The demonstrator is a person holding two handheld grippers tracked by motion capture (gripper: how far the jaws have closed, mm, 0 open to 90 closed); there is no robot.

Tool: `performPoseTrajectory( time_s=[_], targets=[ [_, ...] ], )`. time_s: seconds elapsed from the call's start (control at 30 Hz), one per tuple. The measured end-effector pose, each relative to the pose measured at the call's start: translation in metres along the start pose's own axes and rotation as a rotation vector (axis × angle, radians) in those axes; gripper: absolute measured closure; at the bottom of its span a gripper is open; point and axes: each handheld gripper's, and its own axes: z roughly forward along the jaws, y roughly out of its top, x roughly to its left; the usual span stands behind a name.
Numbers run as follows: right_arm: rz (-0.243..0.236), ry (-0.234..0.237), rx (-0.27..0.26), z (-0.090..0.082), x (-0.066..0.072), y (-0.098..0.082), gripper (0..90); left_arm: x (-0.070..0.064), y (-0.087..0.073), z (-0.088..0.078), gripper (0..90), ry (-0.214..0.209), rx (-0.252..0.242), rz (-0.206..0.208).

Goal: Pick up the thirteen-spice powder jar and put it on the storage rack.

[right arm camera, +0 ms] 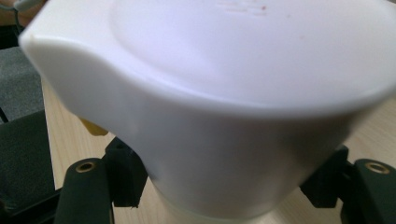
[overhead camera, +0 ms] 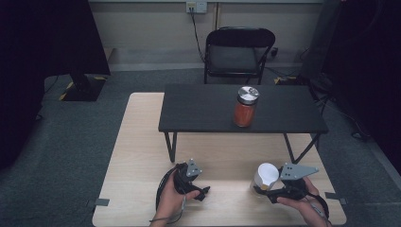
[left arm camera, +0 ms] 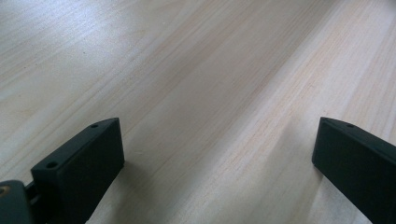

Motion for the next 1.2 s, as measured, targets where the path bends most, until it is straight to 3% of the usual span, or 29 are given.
performPoseTrajectory(
  time_s=[1.2],
  targets=[
    [0.027, -0.020, -0.014, -0.027, -0.012, 0.043, 30.5, 0.000, 0.000, 0.000, 1.6, 0.001, 0.000, 0.000]
  ],
)
